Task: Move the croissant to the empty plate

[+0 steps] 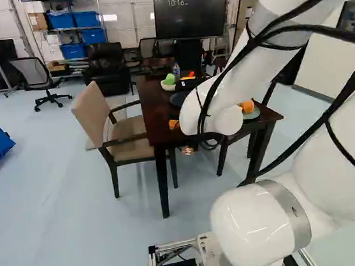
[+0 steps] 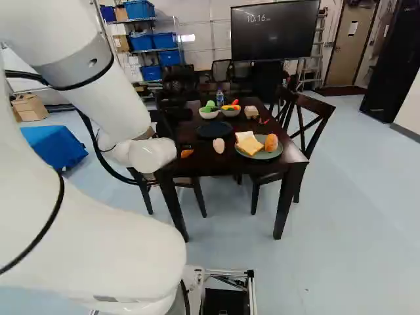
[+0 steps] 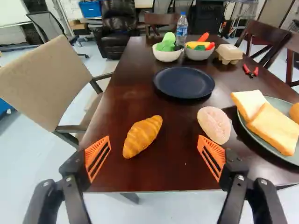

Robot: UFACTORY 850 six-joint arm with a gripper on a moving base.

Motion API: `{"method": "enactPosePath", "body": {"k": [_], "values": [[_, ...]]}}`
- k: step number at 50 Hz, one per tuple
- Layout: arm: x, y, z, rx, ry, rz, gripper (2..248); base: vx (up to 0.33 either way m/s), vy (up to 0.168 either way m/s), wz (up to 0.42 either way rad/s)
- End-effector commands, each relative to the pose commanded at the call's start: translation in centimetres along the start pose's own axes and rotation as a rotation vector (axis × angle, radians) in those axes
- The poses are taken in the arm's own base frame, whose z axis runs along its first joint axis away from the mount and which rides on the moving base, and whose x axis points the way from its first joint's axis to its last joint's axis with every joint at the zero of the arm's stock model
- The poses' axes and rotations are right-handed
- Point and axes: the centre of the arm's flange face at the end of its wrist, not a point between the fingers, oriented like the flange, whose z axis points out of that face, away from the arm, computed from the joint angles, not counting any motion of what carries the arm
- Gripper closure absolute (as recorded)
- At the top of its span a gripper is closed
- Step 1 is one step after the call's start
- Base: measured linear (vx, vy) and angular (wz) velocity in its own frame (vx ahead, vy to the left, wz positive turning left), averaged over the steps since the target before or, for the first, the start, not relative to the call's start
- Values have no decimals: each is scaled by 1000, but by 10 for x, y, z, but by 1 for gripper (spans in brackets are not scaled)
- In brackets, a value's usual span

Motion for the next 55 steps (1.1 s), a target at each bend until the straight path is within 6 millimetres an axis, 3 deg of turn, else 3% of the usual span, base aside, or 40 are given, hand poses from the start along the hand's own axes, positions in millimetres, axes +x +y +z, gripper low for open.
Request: {"method": "enactPosePath", "body": {"k": [34,55], "values": [[30,-21,18,46,-176,-23,3,0,0,0],[57,-22,35,40,-266,16,3,0,0,0]]}}
